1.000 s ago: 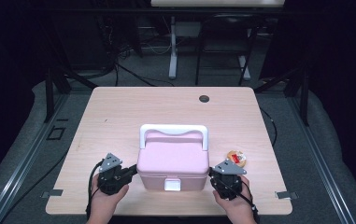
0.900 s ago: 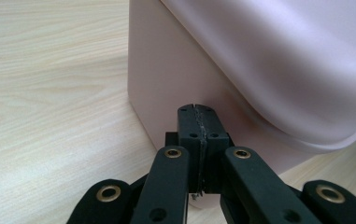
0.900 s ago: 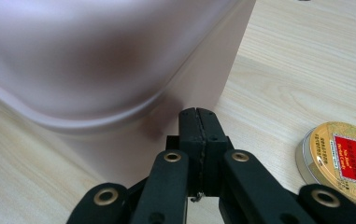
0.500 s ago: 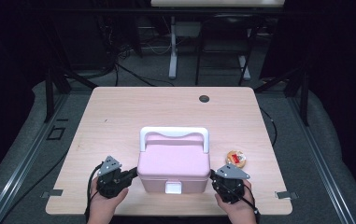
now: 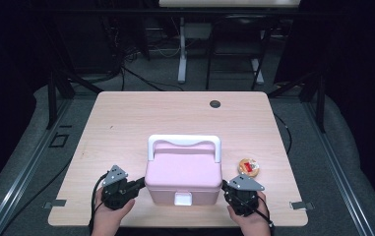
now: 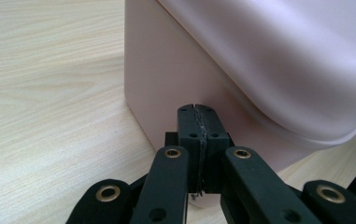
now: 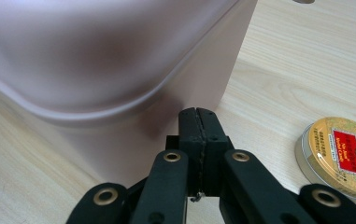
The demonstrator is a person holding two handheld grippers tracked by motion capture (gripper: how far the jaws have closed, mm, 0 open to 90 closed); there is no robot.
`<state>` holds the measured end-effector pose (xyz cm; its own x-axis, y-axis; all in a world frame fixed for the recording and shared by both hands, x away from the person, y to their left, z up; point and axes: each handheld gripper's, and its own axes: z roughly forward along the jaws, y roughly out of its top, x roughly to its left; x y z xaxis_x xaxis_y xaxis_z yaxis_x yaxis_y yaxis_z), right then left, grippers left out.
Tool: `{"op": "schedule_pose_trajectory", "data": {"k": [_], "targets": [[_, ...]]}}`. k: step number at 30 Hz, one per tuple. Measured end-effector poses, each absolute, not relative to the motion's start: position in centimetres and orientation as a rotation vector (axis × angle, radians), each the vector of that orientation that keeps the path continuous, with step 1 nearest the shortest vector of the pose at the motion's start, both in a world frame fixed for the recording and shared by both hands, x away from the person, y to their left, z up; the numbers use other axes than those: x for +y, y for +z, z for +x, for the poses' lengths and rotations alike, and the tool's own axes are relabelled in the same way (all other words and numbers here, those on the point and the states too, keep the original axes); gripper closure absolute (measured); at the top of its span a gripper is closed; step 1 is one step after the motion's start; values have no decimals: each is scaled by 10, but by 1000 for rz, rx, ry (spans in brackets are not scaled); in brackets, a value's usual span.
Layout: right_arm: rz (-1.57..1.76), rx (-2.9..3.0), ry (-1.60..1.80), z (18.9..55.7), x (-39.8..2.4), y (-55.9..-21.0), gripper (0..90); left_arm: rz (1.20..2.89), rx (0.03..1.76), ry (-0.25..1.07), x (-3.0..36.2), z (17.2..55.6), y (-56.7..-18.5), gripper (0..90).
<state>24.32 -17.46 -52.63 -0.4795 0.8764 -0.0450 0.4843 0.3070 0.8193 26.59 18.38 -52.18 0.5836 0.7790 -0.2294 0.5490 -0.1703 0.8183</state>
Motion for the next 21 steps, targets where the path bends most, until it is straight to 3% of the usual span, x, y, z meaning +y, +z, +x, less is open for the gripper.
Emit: {"op": "schedule_pose_trajectory", "data": {"k": [7,21], "targets": [[1186,2094,1055,245,-177,-527,877,1833,1080,280,186,267,-523,885],[1214,2088,1105,251,-187,-525,725,1841,1076,261,195,273,-520,700]]}}
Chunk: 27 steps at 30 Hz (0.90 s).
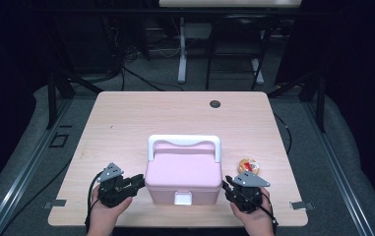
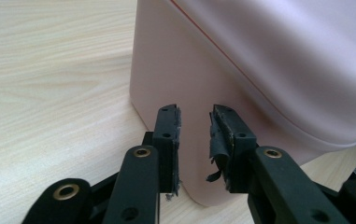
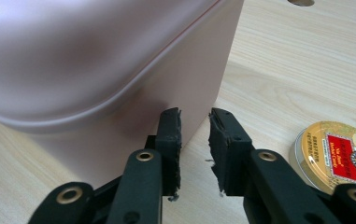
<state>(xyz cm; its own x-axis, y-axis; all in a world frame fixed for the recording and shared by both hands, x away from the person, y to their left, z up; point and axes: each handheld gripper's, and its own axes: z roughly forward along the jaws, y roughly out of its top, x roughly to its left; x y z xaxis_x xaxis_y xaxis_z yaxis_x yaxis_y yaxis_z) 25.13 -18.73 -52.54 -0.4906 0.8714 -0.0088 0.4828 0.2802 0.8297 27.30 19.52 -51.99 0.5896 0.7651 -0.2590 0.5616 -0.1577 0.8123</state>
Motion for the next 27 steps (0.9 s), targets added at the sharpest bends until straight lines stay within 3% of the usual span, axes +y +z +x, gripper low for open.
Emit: {"op": "schedule_pose_trajectory", "data": {"k": [6,27], "targets": [[1222,2094,1118,255,-196,-517,702,1857,1056,254,200,278,-512,647],[1201,2177,1164,286,-208,-449,648,1892,993,232,207,308,-449,612]]}}
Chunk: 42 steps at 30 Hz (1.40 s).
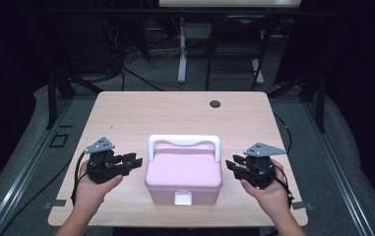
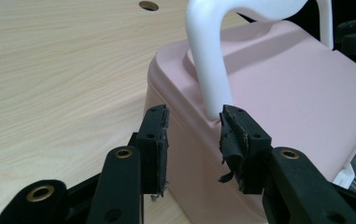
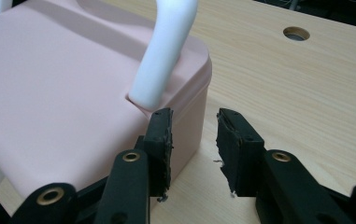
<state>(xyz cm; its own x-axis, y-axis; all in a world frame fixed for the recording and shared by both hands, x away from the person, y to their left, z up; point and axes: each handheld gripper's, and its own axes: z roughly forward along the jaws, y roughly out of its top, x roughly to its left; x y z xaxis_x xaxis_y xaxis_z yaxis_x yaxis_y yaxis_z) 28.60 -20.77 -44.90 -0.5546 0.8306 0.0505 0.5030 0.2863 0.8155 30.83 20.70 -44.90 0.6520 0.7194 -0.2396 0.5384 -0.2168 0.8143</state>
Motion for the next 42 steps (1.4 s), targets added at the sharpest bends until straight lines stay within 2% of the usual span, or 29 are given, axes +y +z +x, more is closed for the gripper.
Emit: {"op": "schedule_pose_trajectory", "data": {"k": [12,22,34,42], "targets": [[1190,2213,1247,299,-194,-442,619,1888,970,171,193,327,-446,568],[1199,2261,1254,313,-181,-440,605,1943,954,151,177,336,-442,570],[1188,2265,1263,316,-180,-442,618,1966,960,190,171,337,-444,641],[1138,2213,1248,306,-176,-443,682,1946,935,231,173,327,-442,709]]}}
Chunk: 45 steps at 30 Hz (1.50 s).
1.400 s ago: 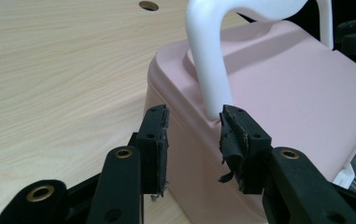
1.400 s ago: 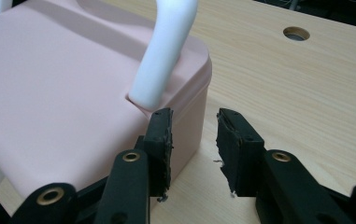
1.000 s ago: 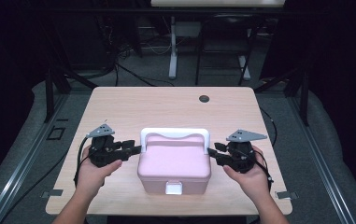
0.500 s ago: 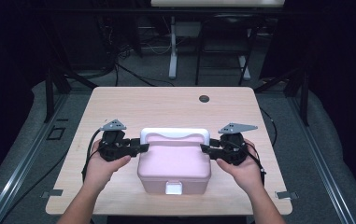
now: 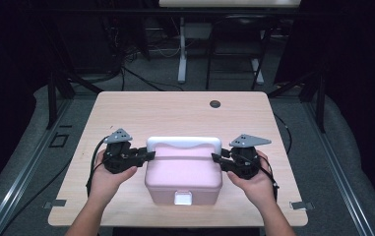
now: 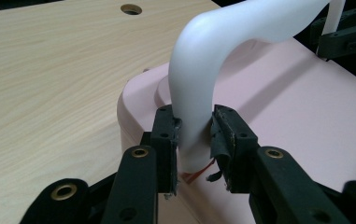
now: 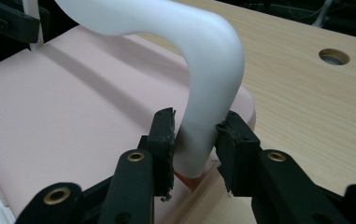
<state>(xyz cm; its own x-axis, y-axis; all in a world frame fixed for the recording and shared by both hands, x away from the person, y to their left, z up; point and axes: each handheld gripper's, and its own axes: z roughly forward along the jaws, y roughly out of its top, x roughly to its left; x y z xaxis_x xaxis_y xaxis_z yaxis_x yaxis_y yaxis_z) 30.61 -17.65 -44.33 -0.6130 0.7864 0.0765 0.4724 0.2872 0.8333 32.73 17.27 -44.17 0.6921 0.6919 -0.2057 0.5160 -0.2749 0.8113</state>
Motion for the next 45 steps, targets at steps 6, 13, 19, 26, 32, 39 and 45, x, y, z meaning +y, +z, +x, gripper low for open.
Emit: {"op": "schedule_pose_trajectory", "data": {"k": [6,13,19,26,32,39,45], "targets": [[1114,2212,1237,302,-176,-444,694,1940,917,242,174,323,-445,720],[1113,2201,1255,301,-177,-446,706,1934,916,242,174,321,-448,731],[1123,2205,1266,300,-177,-446,720,1963,907,265,172,318,-445,736],[1127,2220,1276,298,-177,-445,726,1964,912,257,173,315,-445,737],[1130,2226,1276,297,-177,-444,727,1979,912,251,174,313,-443,737],[1131,2229,1278,297,-177,-444,727,1971,908,243,175,313,-444,737],[1136,2214,1293,296,-177,-443,729,1969,902,252,175,313,-443,736]]}}
